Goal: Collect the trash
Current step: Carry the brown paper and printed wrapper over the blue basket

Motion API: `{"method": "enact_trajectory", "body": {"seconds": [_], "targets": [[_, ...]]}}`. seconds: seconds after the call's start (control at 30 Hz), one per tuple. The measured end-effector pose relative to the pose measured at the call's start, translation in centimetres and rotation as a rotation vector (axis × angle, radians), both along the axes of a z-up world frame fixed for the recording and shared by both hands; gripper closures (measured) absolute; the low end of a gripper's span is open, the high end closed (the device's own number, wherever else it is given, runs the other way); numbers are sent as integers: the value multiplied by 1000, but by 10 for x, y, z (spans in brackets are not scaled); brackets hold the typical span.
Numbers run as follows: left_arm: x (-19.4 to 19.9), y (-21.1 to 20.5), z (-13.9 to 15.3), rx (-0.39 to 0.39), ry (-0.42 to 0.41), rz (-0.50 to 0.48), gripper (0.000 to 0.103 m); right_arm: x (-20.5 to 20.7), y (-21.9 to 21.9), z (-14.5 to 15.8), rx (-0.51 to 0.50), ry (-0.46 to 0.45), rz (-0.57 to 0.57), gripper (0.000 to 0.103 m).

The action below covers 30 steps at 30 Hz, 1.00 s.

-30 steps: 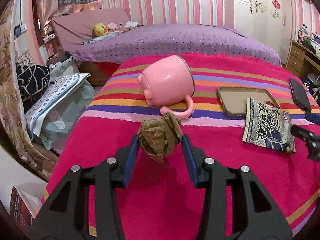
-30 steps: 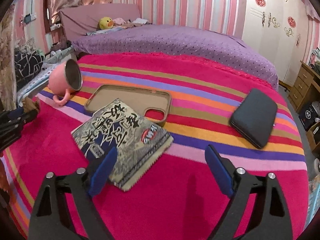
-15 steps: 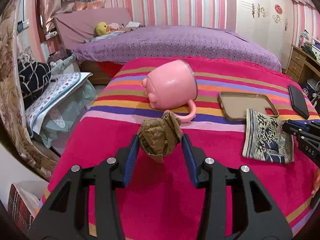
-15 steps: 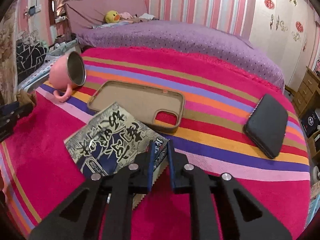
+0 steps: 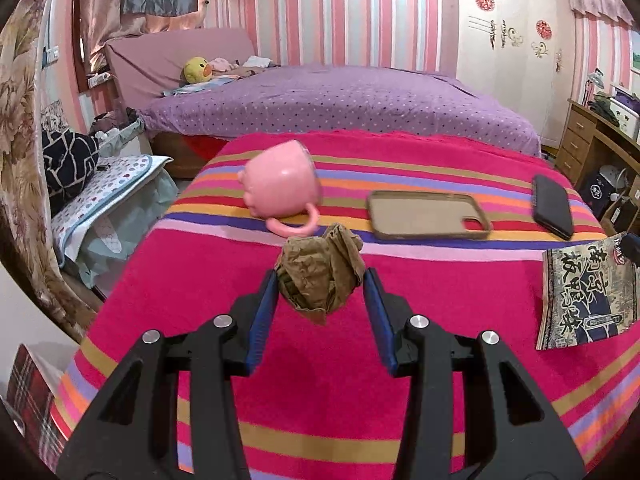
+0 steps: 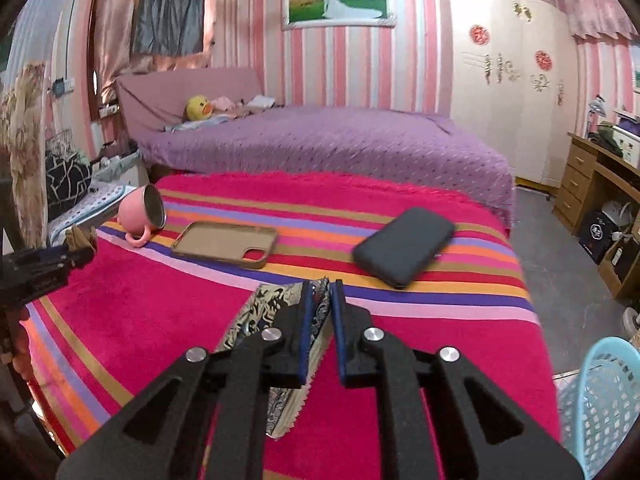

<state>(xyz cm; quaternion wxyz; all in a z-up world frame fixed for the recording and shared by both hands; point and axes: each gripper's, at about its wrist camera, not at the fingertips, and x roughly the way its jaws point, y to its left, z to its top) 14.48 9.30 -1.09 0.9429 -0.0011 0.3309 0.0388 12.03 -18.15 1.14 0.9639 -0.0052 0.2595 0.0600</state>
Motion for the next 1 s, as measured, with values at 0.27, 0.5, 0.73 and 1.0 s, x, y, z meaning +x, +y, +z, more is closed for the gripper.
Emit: {"method": "enact_trajectory", "body": {"seconds": [0.27,0.5,0.73,1.0], "targets": [[-1,-43,-4,16,4,-29,60,-5,-40,-8,27,11,-30,93],[15,-65,-11,9,34,-43,60,-3,-71,-11,58,7,-63,93],[20,-87,-9,-2,23,-57,60,-8,-92,-6,55,-18,-83,93],[14,-124,-8,13,13,-106,60,-29,-132,4,60,-54,-144,93]]}}
